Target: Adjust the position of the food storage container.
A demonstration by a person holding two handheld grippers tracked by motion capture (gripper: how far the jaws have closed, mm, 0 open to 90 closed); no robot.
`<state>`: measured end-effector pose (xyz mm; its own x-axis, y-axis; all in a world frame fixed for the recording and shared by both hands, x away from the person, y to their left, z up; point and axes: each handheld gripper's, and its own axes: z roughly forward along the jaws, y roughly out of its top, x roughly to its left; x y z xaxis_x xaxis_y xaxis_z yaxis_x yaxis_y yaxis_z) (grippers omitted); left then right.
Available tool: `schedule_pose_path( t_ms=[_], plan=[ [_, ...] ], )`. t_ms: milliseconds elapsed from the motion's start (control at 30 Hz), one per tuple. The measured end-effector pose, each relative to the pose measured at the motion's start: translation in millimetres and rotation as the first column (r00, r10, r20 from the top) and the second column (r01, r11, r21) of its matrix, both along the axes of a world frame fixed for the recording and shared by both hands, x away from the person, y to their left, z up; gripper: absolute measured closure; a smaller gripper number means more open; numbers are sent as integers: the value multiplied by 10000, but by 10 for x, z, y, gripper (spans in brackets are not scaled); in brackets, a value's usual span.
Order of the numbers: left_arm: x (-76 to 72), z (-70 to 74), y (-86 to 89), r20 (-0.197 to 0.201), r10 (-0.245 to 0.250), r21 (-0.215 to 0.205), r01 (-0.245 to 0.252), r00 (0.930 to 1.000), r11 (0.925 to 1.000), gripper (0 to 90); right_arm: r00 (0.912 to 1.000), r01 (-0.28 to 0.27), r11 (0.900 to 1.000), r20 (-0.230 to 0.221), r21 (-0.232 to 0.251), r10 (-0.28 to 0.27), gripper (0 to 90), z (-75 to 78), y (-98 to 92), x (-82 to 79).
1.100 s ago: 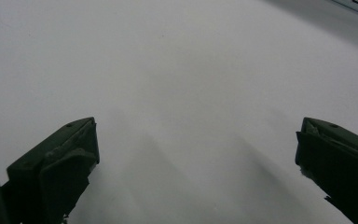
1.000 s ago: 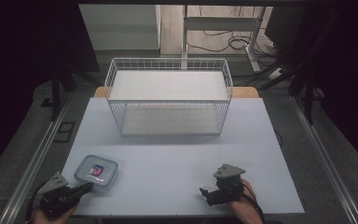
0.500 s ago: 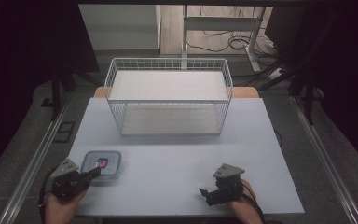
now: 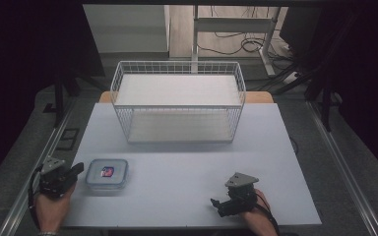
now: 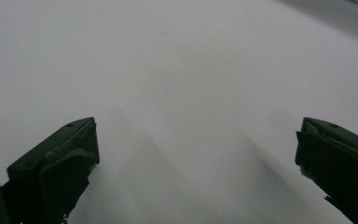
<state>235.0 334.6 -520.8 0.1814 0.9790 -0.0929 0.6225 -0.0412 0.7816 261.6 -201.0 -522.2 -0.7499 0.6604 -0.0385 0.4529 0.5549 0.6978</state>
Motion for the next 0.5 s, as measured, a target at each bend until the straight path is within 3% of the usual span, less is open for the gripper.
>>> schedule_pose_path(
  t_ms=[100, 233, 500],
  plan=[
    [38, -69, -63, -356, -197, 162, 203, 9992, 9997, 887, 10000, -19, 10000, -43, -6, 19, 0, 1, 0, 0],
    [43, -77, -124, -461, -453, -73, 450, 9979, 9990, 897, 9999, -42, 10000, -95, -18, 42, 0, 5, 2, -2],
    [96, -65, -416, -651, -1279, -33, 1279, 9897, 9918, 897, 9999, -44, 10000, -123, -59, 43, 0, 2, 4, 0]
  ],
)
